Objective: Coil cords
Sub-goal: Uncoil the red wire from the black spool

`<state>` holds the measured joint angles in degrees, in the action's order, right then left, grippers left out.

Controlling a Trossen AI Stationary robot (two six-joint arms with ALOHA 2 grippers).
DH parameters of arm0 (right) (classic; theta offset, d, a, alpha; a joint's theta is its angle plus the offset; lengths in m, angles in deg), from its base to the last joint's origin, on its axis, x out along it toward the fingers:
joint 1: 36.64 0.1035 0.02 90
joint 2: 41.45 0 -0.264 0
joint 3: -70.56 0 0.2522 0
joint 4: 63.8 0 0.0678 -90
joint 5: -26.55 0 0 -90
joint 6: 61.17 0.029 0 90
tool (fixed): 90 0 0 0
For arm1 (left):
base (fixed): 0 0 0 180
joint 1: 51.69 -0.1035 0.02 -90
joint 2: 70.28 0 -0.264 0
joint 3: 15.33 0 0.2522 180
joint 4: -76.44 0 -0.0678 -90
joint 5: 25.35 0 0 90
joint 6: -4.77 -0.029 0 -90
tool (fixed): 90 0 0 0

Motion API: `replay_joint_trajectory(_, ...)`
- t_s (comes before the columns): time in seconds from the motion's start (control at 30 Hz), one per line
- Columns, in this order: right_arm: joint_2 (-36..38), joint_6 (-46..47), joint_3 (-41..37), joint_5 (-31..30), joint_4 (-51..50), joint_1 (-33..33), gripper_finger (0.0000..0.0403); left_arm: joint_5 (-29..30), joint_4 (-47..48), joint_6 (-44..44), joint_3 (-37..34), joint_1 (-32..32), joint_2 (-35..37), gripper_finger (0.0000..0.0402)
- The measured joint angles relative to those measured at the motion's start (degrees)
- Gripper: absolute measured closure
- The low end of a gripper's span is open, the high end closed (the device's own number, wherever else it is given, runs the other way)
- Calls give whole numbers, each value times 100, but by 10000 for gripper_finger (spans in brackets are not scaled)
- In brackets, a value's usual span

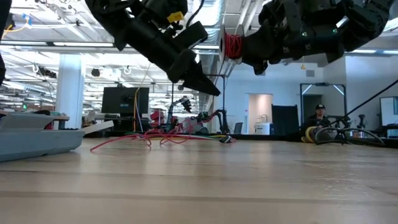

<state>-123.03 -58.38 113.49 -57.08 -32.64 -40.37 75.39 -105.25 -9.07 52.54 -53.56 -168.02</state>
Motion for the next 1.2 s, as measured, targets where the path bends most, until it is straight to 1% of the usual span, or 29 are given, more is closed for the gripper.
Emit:
replay_joint_trajectory(0.17,-1,9,0,-18,-385,-106,295,434,119,-153,0,5,422,401)
replay_joint_trajectory(0.33,-17,22,0,-48,-810,-214,295,548,106,-374,2,82,942,401)
replay_joint_trajectory(0.4,-17,72,0,-182,-927,-263,295,546,93,-501,2,167,1122,401)
replay_joint_trajectory(0.47,-20,161,0,-463,-958,-318,295,368,164,-665,2,270,1272,401)
replay_joint_trajectory(0.6,-20,480,0,-1244,-952,-427,295,-572,584,-946,4,444,1402,401)
replay_joint_trajectory(0.67,-20,619,0,-1466,-899,-518,295,-876,822,-898,4,500,1397,401)
replay_joint_trajectory(0.77,-20,592,0,-1547,-698,-582,295,-1059,1204,-733,7,517,1329,401)
replay_joint_trajectory(0.83,-20,488,0,-1534,-454,-547,295,-1061,1572,-607,4,514,1258,401)
replay_joint_trajectory(0.9,-20,365,0,-1516,-188,-474,295,-1061,1650,-488,9,514,1131,402)
replay_joint_trajectory(0.97,-20,316,0,-1351,75,-417,295,-1064,1806,-421,4,514,974,401)
replay_joint_trajectory(1.07,-17,295,1,-697,458,-391,295,-1037,1821,-430,5,508,672,401)
replay_joint_trajectory(1.13,-17,282,2,-83,608,-391,295,-748,1730,-416,4,503,480,401)
replay_joint_trajectory(1.2,-17,282,6,589,679,-391,295,-255,1714,-364,4,469,340,401)
